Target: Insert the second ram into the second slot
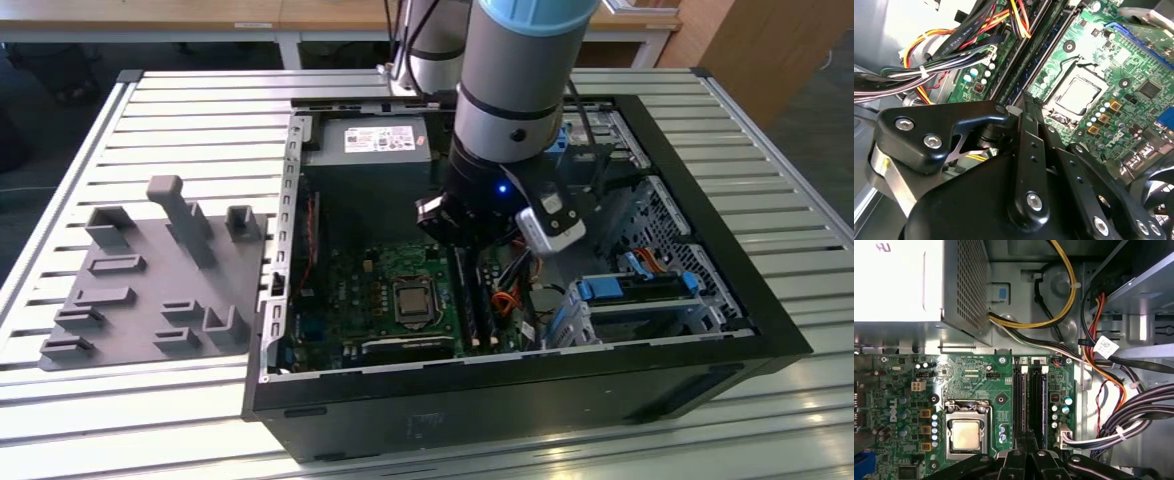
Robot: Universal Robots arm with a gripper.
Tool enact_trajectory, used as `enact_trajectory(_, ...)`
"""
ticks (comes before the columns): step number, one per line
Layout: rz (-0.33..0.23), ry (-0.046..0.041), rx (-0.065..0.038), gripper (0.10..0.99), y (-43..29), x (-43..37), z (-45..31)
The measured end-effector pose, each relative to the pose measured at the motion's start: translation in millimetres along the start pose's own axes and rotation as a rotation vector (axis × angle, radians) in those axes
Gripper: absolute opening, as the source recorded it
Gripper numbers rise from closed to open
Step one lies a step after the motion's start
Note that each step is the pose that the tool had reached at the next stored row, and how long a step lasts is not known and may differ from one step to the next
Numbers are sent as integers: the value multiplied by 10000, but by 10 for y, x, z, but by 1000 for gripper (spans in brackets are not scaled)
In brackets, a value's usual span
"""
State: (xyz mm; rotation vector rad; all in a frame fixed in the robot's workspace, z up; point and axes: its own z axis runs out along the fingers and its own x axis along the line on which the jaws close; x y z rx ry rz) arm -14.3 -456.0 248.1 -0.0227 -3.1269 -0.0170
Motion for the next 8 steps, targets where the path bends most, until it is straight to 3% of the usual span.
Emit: enact_trajectory(8, 0, 1, -4, 106, 0, 0, -15)
